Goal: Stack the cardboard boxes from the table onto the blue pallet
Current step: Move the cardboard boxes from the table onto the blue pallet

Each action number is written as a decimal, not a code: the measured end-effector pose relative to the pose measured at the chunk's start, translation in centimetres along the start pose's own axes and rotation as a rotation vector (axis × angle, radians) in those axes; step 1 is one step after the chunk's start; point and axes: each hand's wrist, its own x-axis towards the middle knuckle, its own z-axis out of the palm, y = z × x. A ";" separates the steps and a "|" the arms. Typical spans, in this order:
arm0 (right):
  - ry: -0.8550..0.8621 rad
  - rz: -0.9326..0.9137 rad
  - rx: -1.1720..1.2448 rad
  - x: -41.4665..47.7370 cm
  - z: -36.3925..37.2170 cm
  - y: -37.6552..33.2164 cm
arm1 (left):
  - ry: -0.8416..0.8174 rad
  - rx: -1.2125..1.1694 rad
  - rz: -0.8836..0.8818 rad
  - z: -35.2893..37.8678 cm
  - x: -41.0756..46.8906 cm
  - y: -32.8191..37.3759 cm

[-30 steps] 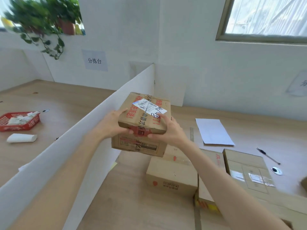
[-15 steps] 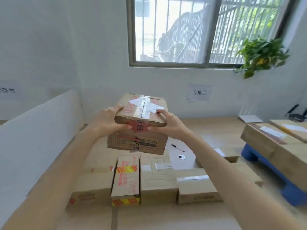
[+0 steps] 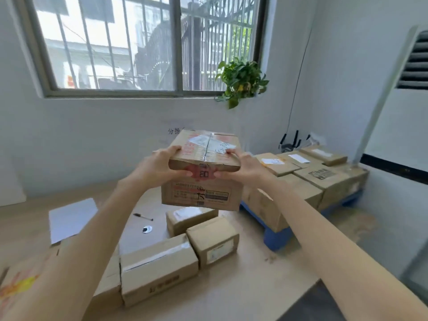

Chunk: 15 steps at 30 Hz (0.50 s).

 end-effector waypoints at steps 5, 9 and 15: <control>0.044 0.073 -0.052 1.0 -5.8 7.4 | -0.050 -0.023 0.089 5.8 6.4 6.0; 0.069 0.120 -0.079 3.4 -9.6 13.3 | -0.054 -0.021 0.148 10.4 12.3 9.7; 0.015 0.169 -0.088 11.5 -13.9 21.7 | -0.047 -0.067 0.118 17.0 22.1 12.5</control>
